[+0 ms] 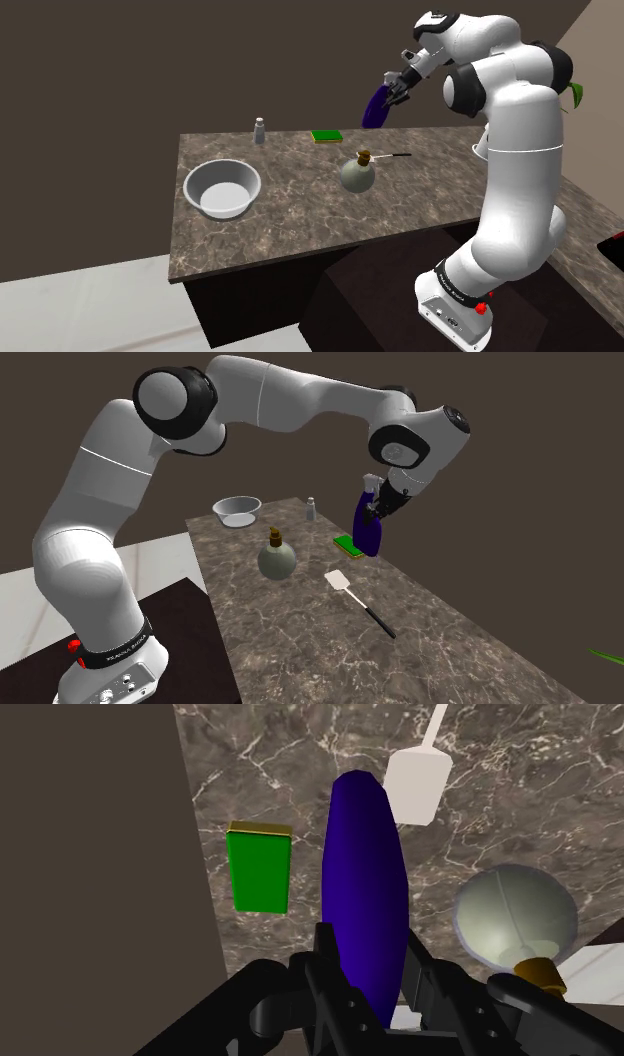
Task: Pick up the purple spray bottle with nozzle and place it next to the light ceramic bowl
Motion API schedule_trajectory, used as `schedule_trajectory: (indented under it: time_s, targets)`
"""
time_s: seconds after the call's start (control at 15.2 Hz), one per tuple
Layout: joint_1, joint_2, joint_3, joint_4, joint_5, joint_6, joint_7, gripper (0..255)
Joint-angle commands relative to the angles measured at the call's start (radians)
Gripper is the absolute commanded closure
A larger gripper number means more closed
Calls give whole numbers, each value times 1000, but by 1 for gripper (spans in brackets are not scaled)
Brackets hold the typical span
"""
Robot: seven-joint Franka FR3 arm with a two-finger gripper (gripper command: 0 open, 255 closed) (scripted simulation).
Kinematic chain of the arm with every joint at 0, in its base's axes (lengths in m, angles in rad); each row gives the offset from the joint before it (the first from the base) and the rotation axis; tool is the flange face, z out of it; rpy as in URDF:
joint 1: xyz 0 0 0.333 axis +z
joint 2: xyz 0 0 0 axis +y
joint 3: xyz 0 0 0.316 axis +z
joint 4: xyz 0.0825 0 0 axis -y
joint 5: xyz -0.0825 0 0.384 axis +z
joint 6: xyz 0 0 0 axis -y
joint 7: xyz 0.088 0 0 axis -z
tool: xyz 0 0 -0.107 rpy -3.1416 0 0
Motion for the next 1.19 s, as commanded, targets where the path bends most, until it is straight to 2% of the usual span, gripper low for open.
schedule_trajectory:
  time_s: [0.0, 1.12]
  targets:
    - [0, -10, -4, 12, -6, -16, 12, 255]
    - [-60, -33, -8, 213, -13, -183, 128, 255]
